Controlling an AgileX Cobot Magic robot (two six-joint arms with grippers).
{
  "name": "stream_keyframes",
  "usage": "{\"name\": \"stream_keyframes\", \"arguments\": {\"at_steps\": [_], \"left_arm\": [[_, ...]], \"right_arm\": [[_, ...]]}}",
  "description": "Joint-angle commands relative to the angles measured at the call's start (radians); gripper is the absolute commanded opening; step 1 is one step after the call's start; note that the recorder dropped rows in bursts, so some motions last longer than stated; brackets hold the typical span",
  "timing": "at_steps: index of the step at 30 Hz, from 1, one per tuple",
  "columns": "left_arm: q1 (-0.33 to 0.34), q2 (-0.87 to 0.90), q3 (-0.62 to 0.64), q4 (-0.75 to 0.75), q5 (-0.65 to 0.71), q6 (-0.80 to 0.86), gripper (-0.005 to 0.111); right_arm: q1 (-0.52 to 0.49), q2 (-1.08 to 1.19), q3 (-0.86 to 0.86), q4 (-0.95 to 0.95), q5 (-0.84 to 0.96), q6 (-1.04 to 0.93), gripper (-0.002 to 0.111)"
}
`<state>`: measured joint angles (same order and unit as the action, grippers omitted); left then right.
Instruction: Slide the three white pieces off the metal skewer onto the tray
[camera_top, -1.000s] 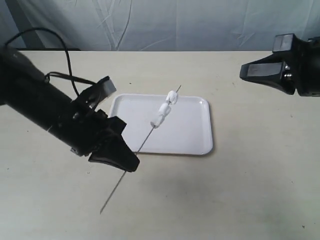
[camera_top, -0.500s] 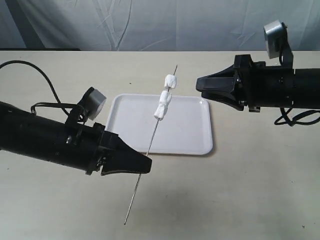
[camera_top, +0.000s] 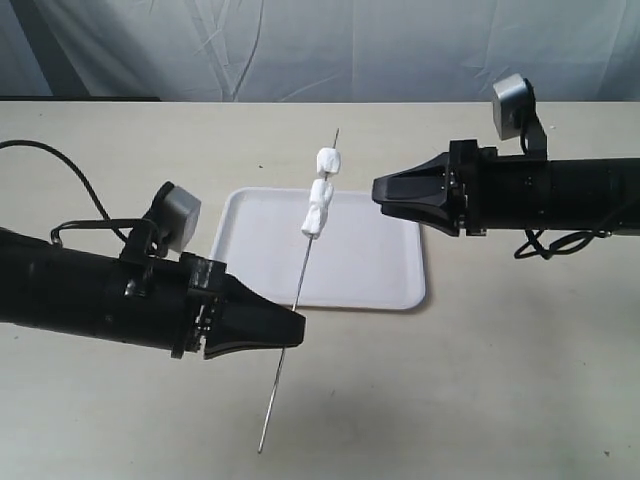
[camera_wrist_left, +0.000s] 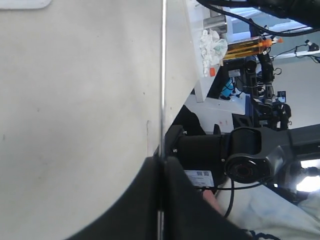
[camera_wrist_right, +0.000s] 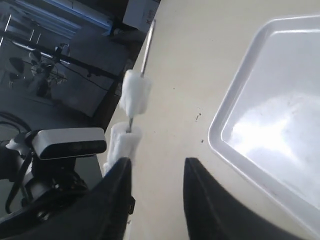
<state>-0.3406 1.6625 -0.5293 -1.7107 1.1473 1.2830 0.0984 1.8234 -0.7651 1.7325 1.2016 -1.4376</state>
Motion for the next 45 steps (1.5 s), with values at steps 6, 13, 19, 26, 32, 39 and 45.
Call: {"name": "stream_keyframes", "arguments": {"at_steps": [6, 13, 19, 26, 32, 39, 45], "left_arm": [[0.001, -0.011, 0.005, -0.023, 0.044, -0.006, 0.000], [0.001, -0.011, 0.005, -0.034, 0.051, -0.006, 0.000], [0.001, -0.011, 0.005, -0.034, 0.074, -0.006, 0.000], [0.001, -0.011, 0.005, -0.034, 0.074, 0.002, 0.000], [0.001, -0.011, 0.005, -0.034, 0.074, 0.011, 0.000], [0.001, -0.011, 0.005, -0.034, 0.074, 0.011, 0.000], [0.001, -0.011, 0.005, -0.034, 0.074, -0.001, 0.000]], "right_arm": [[0.072, 0.002, -0.103, 0.012, -0.011, 0.010, 0.035], [0.072, 0.002, -0.119, 0.012, -0.067, 0.019, 0.035], [0.072, 0.002, -0.149, 0.012, -0.080, 0.048, 0.035], [0.078, 0.002, -0.151, 0.012, -0.083, 0.060, 0.035], [0.113, 0.002, -0.169, 0.012, -0.083, 0.075, 0.035], [0.113, 0.002, -0.169, 0.012, -0.096, 0.080, 0.025], [0.113, 0.002, -0.169, 0.012, -0.118, 0.080, 0.014]]}}
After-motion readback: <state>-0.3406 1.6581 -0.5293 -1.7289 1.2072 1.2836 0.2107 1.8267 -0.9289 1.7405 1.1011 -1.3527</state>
